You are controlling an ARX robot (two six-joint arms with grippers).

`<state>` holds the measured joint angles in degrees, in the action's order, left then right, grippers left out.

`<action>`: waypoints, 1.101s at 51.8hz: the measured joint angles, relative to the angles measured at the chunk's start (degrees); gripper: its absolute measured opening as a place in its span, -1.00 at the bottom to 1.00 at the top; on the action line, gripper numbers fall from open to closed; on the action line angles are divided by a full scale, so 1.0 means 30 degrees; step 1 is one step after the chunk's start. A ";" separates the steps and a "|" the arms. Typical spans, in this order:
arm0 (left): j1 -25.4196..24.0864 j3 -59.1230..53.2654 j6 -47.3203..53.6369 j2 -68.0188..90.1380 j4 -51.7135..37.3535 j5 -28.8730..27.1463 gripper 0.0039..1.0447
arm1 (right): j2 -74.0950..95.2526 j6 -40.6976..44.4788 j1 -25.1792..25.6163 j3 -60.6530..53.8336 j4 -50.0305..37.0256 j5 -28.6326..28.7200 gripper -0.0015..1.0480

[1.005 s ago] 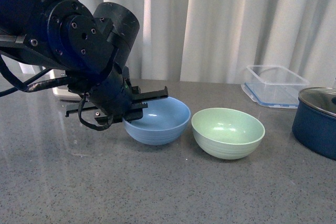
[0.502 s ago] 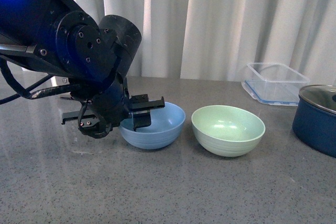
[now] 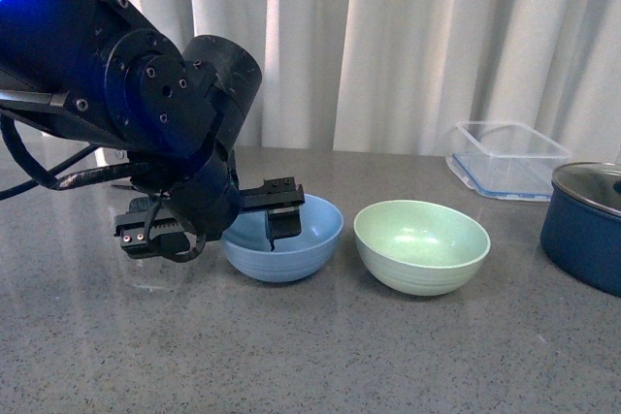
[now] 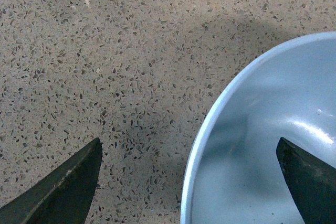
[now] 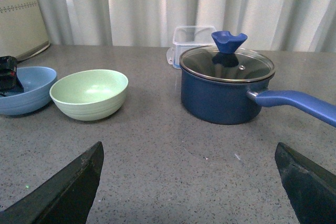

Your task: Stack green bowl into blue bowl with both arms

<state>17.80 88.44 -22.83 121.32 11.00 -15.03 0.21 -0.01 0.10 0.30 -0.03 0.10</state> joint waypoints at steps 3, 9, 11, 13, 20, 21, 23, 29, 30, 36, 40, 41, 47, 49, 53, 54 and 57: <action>0.0000 0.0000 0.0000 0.0000 0.0000 0.0000 0.87 | 0.0000 0.0000 0.0000 0.0000 0.0000 0.0000 0.81; -0.0284 -0.4007 0.3206 -0.0627 -0.9704 -0.0255 0.56 | 0.0000 0.0007 0.0000 0.0000 0.0000 0.0007 0.81; -0.0546 -0.6790 0.4932 -0.1268 -1.4855 0.0102 0.39 | 0.0000 0.0000 0.0000 0.0000 0.0000 -0.0007 0.81; -0.0874 -0.9340 0.5872 -0.2164 -1.8688 0.0408 0.22 | 0.0000 0.0000 0.0000 0.0000 0.0000 -0.0007 0.81; -0.2229 -1.5635 0.7104 -0.6244 -2.4764 0.1260 -0.40 | 0.0000 0.0007 0.0000 0.0000 0.0000 0.0000 0.81; -0.2361 -1.6196 0.7133 -0.6535 -2.5179 0.1333 -0.47 | 0.0000 0.0000 0.0000 0.0000 0.0000 0.0000 0.81; -0.2652 -1.7544 0.7206 -0.7125 -2.5718 0.1596 -0.64 | 0.0000 0.0000 0.0000 0.0000 0.0000 0.0000 0.81; -0.3162 -2.0990 0.7366 -0.9005 -2.6046 0.2448 -0.93 | 0.0000 0.0000 0.0000 0.0000 0.0000 -0.0007 0.81; -0.3213 -2.1311 0.7388 -0.9347 -2.6068 0.2528 -0.93 | 0.0000 0.0000 0.0000 0.0000 0.0000 -0.0007 0.81; -0.3665 -2.2877 0.7446 -1.1271 -2.6126 0.2849 -0.94 | 0.0000 0.0000 0.0000 0.0000 0.0000 -0.0007 0.81; -0.3942 -2.3802 0.7453 -1.2298 -2.6024 0.3031 -0.94 | 0.0000 0.0000 0.0000 0.0000 0.0000 -0.0007 0.81; -0.4007 -2.4050 0.7453 -1.2575 -2.5959 0.3089 -0.94 | 0.0000 0.0007 0.0000 0.0000 0.0000 -0.0007 0.81; -0.4284 -2.5172 0.7460 -1.4032 -2.5536 0.3388 -0.94 | 0.0000 0.0000 0.0000 0.0000 0.0000 -0.0007 0.81; -0.4364 -2.5551 0.7460 -1.4644 -2.5310 0.3483 -0.94 | 0.0000 0.0000 0.0000 0.0000 0.0000 -0.0007 0.81; -0.4488 -2.6097 0.7460 -1.5606 -2.4910 0.3636 -0.94 | 0.0000 0.0000 0.0000 0.0000 0.0000 -0.0007 0.81; -0.4517 -2.6221 0.7460 -1.5817 -2.4815 0.3679 -0.94 | 0.0000 0.0000 0.0000 0.0000 0.0000 -0.0007 0.81; -0.4787 -2.6571 0.7460 -1.6531 -2.4451 0.4044 -0.94 | 0.0000 0.0000 0.0000 0.0000 0.0000 -0.0007 0.81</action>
<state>3.44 8.73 -0.45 71.72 -62.35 -2.90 0.21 -0.01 0.10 0.30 -0.03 0.08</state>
